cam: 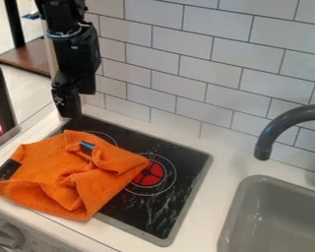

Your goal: Put the cloth on the top right edge

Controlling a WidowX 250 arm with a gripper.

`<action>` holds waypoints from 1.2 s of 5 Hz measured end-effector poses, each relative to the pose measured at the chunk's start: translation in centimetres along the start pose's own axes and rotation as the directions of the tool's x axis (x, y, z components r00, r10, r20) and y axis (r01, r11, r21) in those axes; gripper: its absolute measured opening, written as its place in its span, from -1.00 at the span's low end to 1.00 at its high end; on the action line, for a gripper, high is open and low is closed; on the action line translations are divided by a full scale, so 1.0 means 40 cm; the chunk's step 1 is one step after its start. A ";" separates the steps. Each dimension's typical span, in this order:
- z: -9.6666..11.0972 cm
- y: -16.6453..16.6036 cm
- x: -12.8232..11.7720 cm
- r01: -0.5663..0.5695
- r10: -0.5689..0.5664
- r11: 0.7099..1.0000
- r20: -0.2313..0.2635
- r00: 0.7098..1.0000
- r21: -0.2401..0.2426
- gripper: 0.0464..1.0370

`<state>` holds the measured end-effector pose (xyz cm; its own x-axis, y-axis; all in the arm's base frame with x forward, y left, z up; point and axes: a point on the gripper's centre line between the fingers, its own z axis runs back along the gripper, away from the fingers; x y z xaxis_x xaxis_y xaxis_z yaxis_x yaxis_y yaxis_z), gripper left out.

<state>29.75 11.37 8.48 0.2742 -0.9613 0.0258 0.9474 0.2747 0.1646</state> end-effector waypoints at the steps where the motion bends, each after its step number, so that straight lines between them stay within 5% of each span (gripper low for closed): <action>1: -0.019 -0.013 0.005 -0.003 0.003 1.000 0.006 1.000 -0.029 0.93; 2: -0.068 -0.064 0.015 -0.063 0.066 0.992 0.022 0.998 -0.114 0.93; 3: -0.118 -0.090 0.022 -0.106 0.112 0.984 0.033 0.993 -0.145 0.93; 6: -0.252 -0.139 -0.009 -0.188 0.169 0.954 -0.098 0.981 -0.232 0.93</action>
<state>26.05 10.42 -2.37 0.4455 -0.8942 -0.0433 0.8910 0.4476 -0.0765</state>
